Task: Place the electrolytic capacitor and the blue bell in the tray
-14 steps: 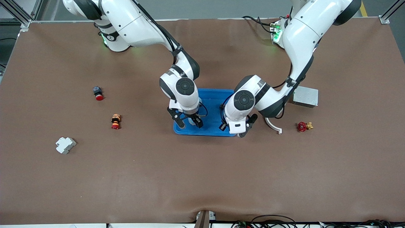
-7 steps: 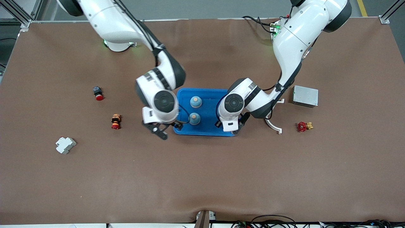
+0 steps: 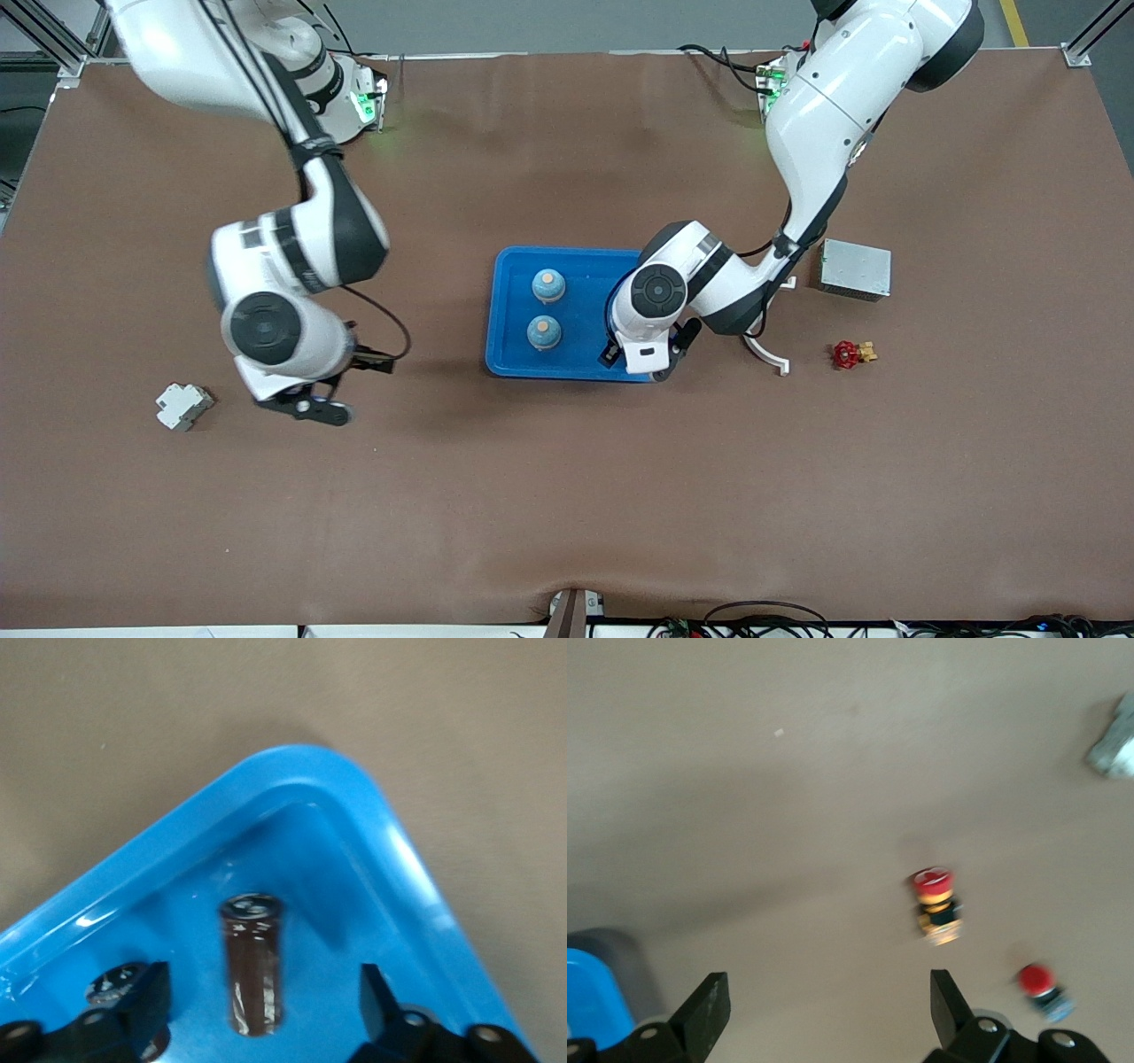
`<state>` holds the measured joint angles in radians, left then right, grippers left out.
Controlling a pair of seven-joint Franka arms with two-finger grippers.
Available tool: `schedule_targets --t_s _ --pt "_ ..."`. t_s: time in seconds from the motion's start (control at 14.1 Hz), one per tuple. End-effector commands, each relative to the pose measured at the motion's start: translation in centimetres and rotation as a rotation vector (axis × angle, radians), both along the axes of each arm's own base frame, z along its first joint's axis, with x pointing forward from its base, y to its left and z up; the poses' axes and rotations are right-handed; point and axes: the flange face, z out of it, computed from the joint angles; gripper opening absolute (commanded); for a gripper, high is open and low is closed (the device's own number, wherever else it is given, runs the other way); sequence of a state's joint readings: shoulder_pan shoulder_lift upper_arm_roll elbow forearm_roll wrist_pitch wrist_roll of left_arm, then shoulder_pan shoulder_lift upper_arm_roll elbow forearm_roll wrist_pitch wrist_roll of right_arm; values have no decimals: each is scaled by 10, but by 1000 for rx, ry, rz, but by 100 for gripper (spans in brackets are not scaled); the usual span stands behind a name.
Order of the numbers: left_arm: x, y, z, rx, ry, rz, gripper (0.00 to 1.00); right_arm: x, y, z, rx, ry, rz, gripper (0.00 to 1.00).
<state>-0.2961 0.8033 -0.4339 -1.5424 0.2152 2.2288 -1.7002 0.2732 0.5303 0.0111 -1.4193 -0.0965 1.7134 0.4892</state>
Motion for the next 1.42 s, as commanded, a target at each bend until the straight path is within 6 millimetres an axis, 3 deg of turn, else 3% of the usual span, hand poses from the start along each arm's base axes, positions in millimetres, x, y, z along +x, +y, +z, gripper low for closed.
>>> schedule_targets --t_s 0.0,0.21,0.5,0.85,0.99,1.13,1.2,1.35 --pt "17 4 46 -12 -64 26 100 0 -65 38 39 19 119 100" --pt "32 17 94 -29 -137 32 100 -6 -129 85 61 7 138 100" --pt "47 54 145 52 -200 -136 100 -35 -181 147 87 -53 136 100" --pt "67 120 200 103 -216 -248 100 -66 -186 194 106 -121 120 100" --pt "64 147 226 148 -181 -344 100 -76 -183 203 135 -132 116 100" --pt "67 191 259 172 -165 -452 100 -85 -188 212 142 -147 105 100" --pt "71 207 289 171 -182 -523 100 -87 -191 217 141 -154 101 100" --pt "72 221 322 162 -164 -620 100 -92 -193 226 139 -169 102 100"
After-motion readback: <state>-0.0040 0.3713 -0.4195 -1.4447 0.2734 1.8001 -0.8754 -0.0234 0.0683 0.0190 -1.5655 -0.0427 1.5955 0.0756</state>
